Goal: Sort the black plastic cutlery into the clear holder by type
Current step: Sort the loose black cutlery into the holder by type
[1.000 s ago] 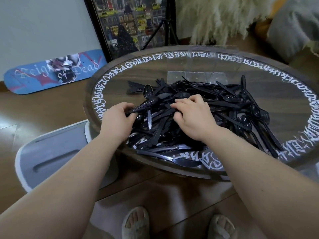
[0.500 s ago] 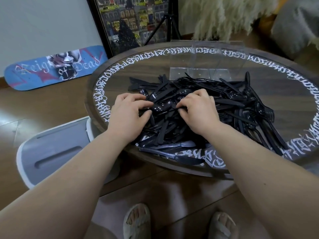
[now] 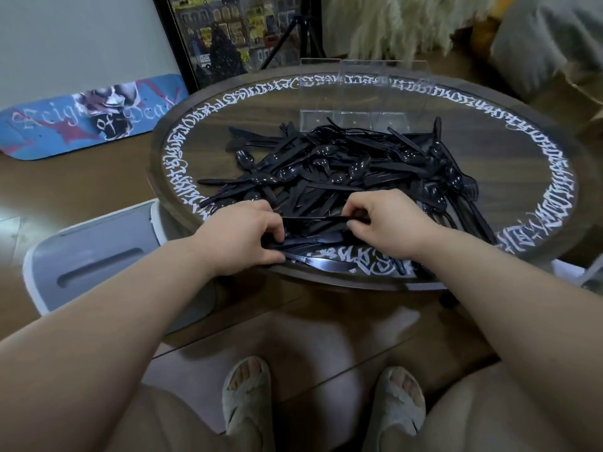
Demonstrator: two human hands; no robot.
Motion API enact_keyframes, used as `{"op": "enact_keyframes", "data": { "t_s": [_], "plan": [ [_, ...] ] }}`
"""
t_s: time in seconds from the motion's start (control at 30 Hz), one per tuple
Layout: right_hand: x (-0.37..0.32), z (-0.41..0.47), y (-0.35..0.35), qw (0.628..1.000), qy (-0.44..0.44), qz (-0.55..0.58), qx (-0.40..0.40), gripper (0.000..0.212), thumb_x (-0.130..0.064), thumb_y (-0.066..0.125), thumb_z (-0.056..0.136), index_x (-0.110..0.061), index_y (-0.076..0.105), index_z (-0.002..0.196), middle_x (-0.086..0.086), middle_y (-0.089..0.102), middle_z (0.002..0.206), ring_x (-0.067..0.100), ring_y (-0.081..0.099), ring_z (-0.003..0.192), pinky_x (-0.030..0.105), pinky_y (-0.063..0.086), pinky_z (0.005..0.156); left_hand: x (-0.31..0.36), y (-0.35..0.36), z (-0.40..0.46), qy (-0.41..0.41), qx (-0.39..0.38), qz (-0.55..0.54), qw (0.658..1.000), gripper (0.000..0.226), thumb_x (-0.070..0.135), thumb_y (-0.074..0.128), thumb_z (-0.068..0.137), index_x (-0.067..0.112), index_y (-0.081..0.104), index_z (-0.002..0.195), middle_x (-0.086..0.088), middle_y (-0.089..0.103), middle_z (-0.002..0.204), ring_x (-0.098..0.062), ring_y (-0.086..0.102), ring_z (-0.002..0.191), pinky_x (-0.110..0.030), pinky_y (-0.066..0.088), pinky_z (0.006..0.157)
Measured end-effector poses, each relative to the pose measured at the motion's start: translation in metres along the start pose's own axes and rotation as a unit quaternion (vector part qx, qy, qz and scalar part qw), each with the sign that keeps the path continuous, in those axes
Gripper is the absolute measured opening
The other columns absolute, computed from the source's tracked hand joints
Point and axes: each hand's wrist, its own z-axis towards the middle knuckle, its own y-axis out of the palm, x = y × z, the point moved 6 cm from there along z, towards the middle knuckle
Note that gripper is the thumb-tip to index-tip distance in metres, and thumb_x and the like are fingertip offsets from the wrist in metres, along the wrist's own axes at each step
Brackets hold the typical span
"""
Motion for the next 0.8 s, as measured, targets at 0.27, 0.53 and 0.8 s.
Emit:
{"op": "enact_keyframes", "data": {
  "t_s": [0.27,0.53,0.8],
  "plan": [
    [0.029,-0.001,-0.010,0.997,0.068,0.029,0.015,0.010,-0.015,0.050,0.094,-0.016,0.055,0.102,-0.001,0.061,0.091,0.019,0.055,0.083,0.027,0.036,0.067,0.012,0.007,0.012,-0.006,0.025,0.034,0.999,0.036,0.048,0.062,0.086,0.034,0.064,0.119,0.009,0.050,0.113,-0.014,0.046,0.110,-0.030,0.043,0.090],
    [0.040,0.002,-0.013,0.989,0.116,0.095,0.011,0.017,-0.013,0.043,0.095,-0.019,0.052,0.108,0.005,0.066,0.093,0.017,0.057,0.068,0.027,0.040,0.053,0.020,0.011,0.021,-0.014,0.050,0.052,0.997,0.040,0.054,0.057,0.088,0.032,0.063,0.120,0.008,0.050,0.115,-0.014,0.046,0.108,-0.032,0.043,0.090],
    [0.047,0.000,-0.022,0.982,0.132,0.127,0.043,0.021,-0.011,0.050,0.092,-0.020,0.054,0.110,0.000,0.068,0.109,0.015,0.061,0.088,0.028,0.045,0.072,0.021,0.006,0.029,-0.020,0.086,0.039,0.995,0.030,0.043,0.051,0.094,0.023,0.066,0.110,0.005,0.053,0.115,-0.016,0.049,0.103,-0.033,0.046,0.085]
  ]
}}
